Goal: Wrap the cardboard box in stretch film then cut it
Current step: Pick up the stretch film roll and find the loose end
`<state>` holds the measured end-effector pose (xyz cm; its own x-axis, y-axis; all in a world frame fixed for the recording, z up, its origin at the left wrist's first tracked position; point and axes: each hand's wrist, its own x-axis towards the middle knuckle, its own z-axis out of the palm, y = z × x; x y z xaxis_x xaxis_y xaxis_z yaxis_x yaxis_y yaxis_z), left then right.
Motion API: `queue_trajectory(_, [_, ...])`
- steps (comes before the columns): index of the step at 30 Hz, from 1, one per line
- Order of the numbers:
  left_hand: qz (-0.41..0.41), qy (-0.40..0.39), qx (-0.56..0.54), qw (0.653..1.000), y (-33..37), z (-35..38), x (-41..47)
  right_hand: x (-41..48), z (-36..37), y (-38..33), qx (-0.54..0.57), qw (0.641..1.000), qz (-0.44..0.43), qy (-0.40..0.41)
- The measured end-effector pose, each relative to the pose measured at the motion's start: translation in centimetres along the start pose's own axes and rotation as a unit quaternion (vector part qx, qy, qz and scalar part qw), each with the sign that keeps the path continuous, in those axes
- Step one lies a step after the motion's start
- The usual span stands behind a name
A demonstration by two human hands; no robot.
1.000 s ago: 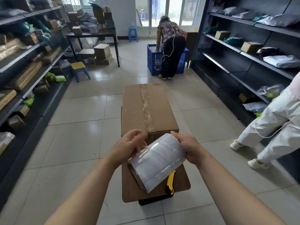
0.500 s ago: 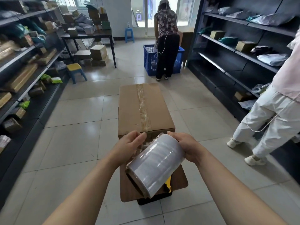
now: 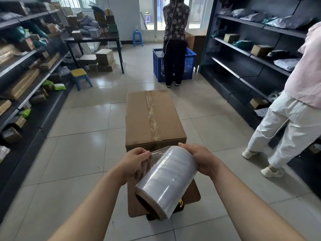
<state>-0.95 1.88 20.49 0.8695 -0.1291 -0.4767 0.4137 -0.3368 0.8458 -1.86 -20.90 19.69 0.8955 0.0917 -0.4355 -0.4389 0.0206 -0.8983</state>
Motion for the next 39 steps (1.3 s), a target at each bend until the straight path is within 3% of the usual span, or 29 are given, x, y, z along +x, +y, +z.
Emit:
queue_trajectory(4, [-0.044,-0.051,-0.015,0.998,-0.3,0.9,-0.7,0.5,-0.5,0.6,0.038,0.999,0.0,-0.005])
queue_trajectory(10, [-0.016,-0.018,0.007,1.0,-1.0,2.2,-0.2,0.9,-0.8,1.3,0.108,0.994,-0.001,-0.005])
queue_trajectory(16, [-0.048,-0.049,-0.054,0.996,-2.0,2.8,-0.3,0.8,-0.4,1.7,0.117,0.992,-0.009,0.044])
queue_trajectory(18, [-0.049,-0.034,-0.052,0.997,-2.4,3.2,-0.2,0.8,0.2,1.7,0.125,0.988,-0.012,0.086])
queue_trajectory(21, [-0.066,-0.011,-0.065,0.996,-2.7,3.7,-0.2,1.7,1.0,2.6,0.16,0.959,-0.006,0.234])
queue_trajectory(23, [-0.08,0.007,-0.072,0.994,-2.9,3.7,-0.2,1.9,1.5,3.3,0.188,0.943,0.01,0.275])
queue_trajectory(27, [-0.082,0.036,-0.083,0.993,-3.3,3.8,0.2,0.5,3.0,4.4,0.22,0.952,0.06,0.204])
queue_trajectory(34, [-0.068,0.122,-0.096,0.985,-4.5,4.2,1.3,-3.1,4.2,5.4,0.123,0.99,0.074,-0.013])
queue_trajectory(39, [0.031,0.182,0.074,0.98,-3.3,4.2,0.3,-3.2,3.4,5.8,0.15,0.985,0.075,-0.032])
